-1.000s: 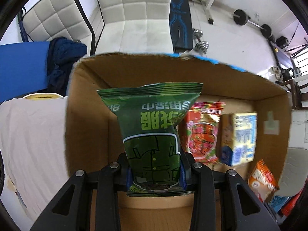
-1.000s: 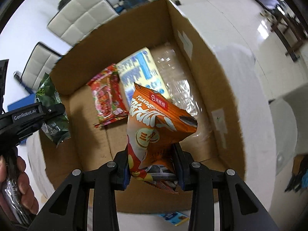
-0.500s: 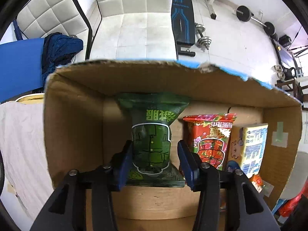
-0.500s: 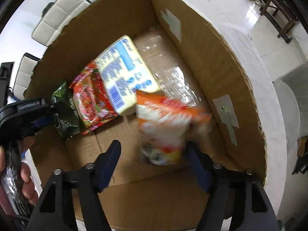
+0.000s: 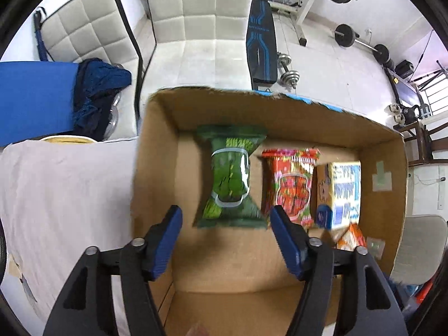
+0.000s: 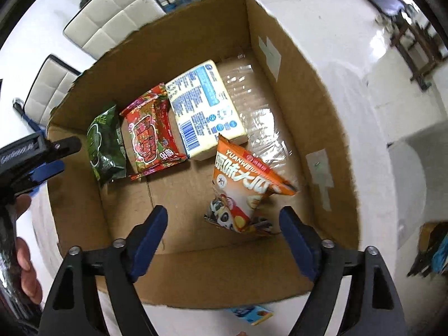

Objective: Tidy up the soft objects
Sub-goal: 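Withdraw both tools toward the lilac sock and blue tube snack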

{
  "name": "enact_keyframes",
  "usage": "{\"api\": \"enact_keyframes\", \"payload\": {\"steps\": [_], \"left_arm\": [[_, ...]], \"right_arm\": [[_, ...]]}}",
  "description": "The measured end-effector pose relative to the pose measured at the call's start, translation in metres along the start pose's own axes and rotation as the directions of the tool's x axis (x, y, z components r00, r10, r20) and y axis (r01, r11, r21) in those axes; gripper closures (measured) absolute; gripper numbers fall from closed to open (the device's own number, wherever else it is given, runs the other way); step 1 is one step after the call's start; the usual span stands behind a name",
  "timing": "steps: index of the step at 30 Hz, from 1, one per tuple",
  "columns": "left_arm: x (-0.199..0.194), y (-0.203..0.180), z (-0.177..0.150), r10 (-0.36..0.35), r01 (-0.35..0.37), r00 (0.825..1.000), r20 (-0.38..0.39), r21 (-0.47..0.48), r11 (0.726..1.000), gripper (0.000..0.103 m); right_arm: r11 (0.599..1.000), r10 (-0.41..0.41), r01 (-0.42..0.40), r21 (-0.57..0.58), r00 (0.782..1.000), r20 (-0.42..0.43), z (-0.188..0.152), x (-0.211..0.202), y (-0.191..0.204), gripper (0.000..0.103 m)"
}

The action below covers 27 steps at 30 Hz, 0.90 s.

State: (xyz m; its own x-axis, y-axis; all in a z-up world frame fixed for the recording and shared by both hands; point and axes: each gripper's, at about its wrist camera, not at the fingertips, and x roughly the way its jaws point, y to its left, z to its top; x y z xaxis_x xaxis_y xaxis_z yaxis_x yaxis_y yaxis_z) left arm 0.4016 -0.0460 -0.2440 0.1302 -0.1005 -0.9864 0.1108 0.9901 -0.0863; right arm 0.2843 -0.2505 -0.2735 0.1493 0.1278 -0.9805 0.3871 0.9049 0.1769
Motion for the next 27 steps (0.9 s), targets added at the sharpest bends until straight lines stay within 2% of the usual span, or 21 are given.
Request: {"api": "enact_keyframes", "payload": {"steps": [3, 4, 8, 10, 19, 27], "left_arm": [[-0.016, 0.004, -0.024, 0.011, -0.011, 1.0, 0.018, 0.01, 1.0, 0.023], [-0.019, 0.007, -0.029, 0.013, -0.013, 1.0, 0.025, 0.011, 1.0, 0.019], [-0.039, 0.009, -0.064, 0.017, -0.018, 0.998, 0.055, 0.016, 1.0, 0.014], [-0.05, 0.008, -0.075, 0.014, -0.015, 0.997, 0.073, 0.008, 1.0, 0.008], [-0.109, 0.0, -0.13, 0.023, -0.026, 0.978, 0.208, 0.01, 1.0, 0.008], [-0.142, -0.003, -0.163, 0.006, -0.008, 0.963, 0.269, 0.007, 1.0, 0.008]], "right_arm": [[0.995, -0.047, 0.051, -0.085, 0.998, 0.046, -0.003, -0.016, 0.007, 0.017], [0.992, -0.056, 0.062, -0.106, 0.997, 0.057, -0.005, -0.023, 0.008, 0.012], [0.976, -0.083, 0.103, -0.19, 0.99, 0.111, -0.016, -0.047, 0.014, 0.0], [0.967, -0.094, 0.122, -0.222, 0.987, 0.133, -0.024, -0.057, 0.017, 0.0], [0.957, -0.077, 0.127, -0.261, 0.978, 0.192, -0.06, -0.102, 0.019, 0.0], [0.958, -0.047, 0.113, -0.264, 0.969, 0.243, -0.095, -0.145, 0.019, 0.0]]}}
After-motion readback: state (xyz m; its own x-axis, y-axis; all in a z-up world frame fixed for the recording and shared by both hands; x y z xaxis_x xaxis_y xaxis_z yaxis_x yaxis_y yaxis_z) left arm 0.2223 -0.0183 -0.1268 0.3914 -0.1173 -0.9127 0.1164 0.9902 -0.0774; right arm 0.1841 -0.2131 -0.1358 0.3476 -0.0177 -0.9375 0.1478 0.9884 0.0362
